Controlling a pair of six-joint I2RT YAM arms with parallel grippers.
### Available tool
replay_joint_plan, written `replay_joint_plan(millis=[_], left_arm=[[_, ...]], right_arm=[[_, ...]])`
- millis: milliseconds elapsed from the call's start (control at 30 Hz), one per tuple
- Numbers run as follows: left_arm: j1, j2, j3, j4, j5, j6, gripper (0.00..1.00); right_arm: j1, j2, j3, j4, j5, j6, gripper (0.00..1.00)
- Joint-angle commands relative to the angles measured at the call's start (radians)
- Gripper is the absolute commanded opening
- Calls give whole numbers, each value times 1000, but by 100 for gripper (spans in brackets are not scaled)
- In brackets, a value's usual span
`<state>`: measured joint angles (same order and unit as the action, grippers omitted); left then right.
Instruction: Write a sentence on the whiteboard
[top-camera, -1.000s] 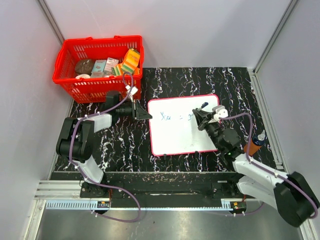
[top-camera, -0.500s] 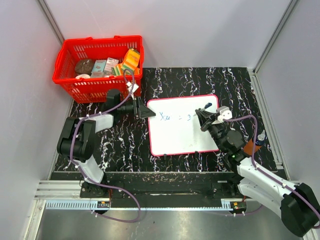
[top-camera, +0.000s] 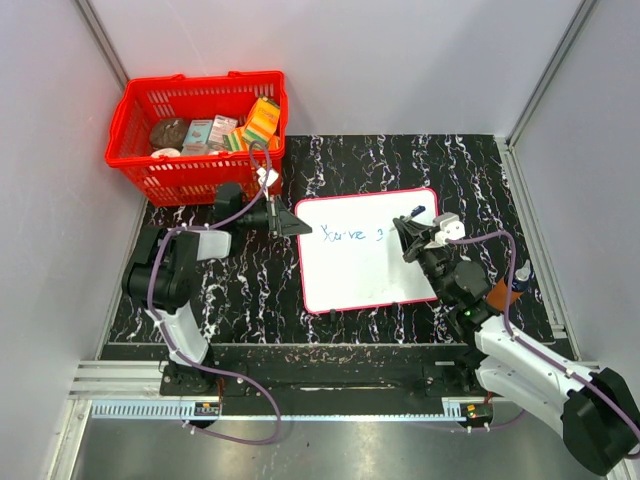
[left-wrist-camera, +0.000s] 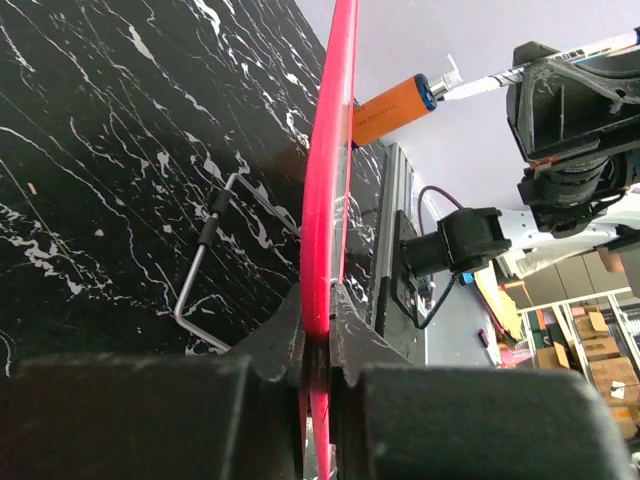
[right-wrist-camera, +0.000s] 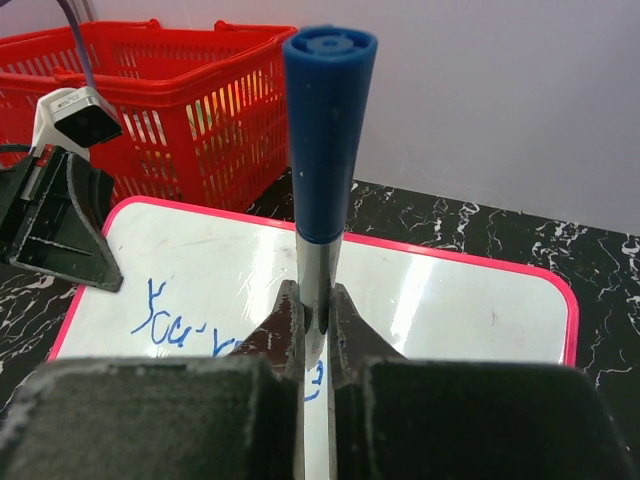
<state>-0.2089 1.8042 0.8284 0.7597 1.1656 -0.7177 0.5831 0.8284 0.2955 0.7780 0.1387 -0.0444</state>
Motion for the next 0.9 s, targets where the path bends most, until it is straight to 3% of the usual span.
replay_joint_plan(millis=[0,133,367,867], left_arm=[[-7,1,18,96,54,1,0],[-7,-2,21,63,55,41,0],[-9,-37,57,-189,31,210,0],[-21,-48,67,-309,-1,308,0]], right_arm=[[7,-15,27,9,27,-35,0],[7,-11,28,4,32,-63,0],[7,46,19,36,41,-80,0],[6,245,44,194,73,-77,0]])
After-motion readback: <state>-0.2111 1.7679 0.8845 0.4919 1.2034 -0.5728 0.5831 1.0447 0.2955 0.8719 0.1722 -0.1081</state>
